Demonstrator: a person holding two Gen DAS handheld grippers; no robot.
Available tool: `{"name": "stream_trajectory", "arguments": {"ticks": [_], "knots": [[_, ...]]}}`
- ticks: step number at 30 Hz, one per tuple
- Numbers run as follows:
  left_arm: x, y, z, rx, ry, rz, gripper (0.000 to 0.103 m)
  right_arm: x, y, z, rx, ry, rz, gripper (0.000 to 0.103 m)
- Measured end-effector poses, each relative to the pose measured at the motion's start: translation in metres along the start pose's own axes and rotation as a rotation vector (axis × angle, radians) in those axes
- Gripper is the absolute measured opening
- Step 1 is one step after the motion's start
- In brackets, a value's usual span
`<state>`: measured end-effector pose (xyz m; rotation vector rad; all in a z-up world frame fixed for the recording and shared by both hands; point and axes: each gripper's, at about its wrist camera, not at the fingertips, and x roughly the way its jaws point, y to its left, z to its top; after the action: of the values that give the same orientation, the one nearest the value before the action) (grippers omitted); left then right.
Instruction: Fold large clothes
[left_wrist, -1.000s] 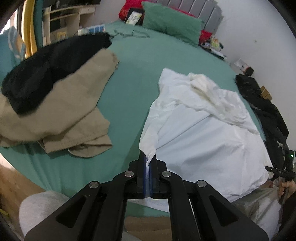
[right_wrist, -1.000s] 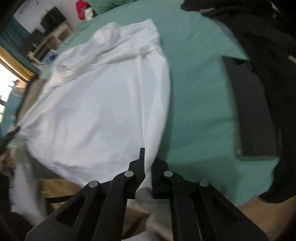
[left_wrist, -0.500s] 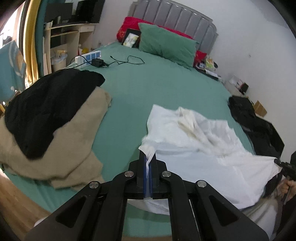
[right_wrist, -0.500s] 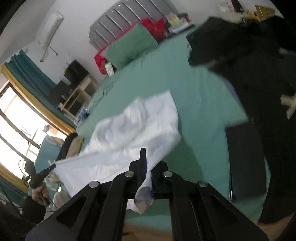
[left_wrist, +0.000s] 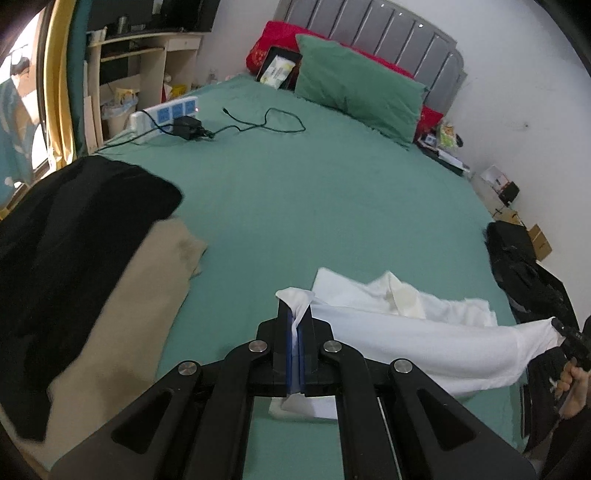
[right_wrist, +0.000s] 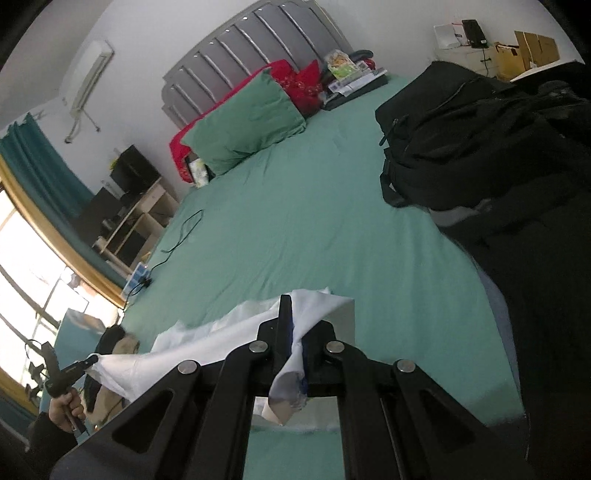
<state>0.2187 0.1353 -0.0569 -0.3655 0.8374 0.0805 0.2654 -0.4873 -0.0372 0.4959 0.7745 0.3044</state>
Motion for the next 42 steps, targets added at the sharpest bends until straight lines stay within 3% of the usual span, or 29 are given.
{"name": "stream_trajectory", "arguments": {"ticks": [8,11,13,15,17,19,23,29,31,34,39,40,42], "knots": [[0.106,0.000,0.031,-0.044,0.105,0.006,0.003,0.082,-0.032,0.023,0.082,0.051,-0.063,0.005],[0.141,0.013,0.027,-0.101,0.196,-0.015,0.003,0.112,-0.050,0.013,0.091,0.095,-0.096,0.011],[0.146,0.020,0.025,-0.131,0.206,-0.032,0.012,0.119,-0.061,0.005,0.108,0.123,-0.146,0.017],[0.139,0.028,0.023,-0.171,0.168,-0.064,0.049,0.110,-0.062,0.004,0.101,0.097,-0.190,0.029],[0.125,0.041,0.021,-0.239,0.121,-0.095,0.055,0.093,-0.060,0.007,0.096,0.061,-0.205,0.054],[0.107,0.049,0.015,-0.285,0.094,-0.105,0.055,0.072,-0.057,0.008,0.105,0.003,-0.197,0.057],[0.076,0.035,-0.003,-0.227,0.079,-0.114,0.055,0.038,-0.028,-0.004,0.059,-0.026,-0.137,0.057],[0.059,-0.013,-0.055,-0.089,0.152,-0.153,0.055,0.049,0.024,-0.050,-0.042,0.107,-0.057,0.057],[0.062,-0.030,-0.074,-0.066,0.190,-0.179,0.055,0.058,0.024,-0.068,0.011,0.157,-0.022,0.057],[0.071,-0.041,-0.092,-0.110,0.255,-0.237,0.055,0.074,0.020,-0.083,0.078,0.216,0.049,0.057],[0.086,-0.046,-0.103,-0.150,0.279,-0.288,0.055,0.097,0.010,-0.090,0.189,0.287,0.155,0.057],[0.089,-0.046,-0.103,-0.162,0.287,-0.299,0.055,0.102,0.009,-0.090,0.200,0.291,0.172,0.053],[0.096,-0.046,-0.100,-0.188,0.293,-0.341,0.055,0.105,0.012,-0.093,0.197,0.301,0.185,0.029]]}}
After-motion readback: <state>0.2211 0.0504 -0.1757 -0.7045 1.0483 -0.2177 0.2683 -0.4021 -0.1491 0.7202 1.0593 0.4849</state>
